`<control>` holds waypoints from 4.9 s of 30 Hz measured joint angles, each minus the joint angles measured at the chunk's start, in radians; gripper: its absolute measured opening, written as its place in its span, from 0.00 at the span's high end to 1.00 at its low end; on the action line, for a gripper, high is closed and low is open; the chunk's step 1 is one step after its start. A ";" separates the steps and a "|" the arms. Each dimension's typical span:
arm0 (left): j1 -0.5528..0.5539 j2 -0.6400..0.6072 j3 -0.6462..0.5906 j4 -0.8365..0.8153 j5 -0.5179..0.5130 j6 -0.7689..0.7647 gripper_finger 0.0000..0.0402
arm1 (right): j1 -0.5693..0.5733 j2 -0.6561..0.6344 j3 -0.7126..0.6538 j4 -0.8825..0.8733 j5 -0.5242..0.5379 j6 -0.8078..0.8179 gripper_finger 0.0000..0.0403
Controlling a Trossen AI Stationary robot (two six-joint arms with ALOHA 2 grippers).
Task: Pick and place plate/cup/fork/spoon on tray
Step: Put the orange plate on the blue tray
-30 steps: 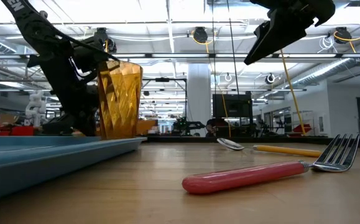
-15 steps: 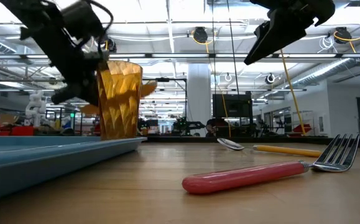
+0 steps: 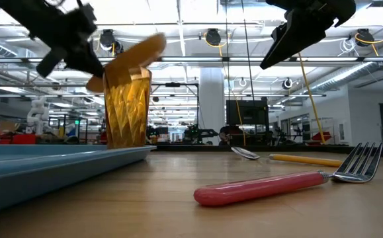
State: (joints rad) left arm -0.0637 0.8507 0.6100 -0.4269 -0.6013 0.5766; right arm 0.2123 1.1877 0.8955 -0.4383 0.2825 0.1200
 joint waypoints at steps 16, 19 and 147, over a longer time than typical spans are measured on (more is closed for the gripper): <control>-0.532 0.073 0.206 0.009 -0.172 -0.032 0.96 | 0.000 0.000 0.000 0.000 0.000 -0.027 0.56; -0.626 0.113 0.249 0.006 -0.188 -0.026 0.98 | 0.000 0.000 0.000 0.000 0.000 -0.014 0.56; -1.016 0.672 0.282 -0.495 0.277 -1.164 0.79 | 0.034 0.010 0.000 0.312 -0.048 0.186 0.56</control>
State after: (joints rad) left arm -1.0794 1.5224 0.8923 -0.9223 -0.3247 -0.5870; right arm 0.2462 1.1976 0.8951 -0.1265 0.2344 0.3061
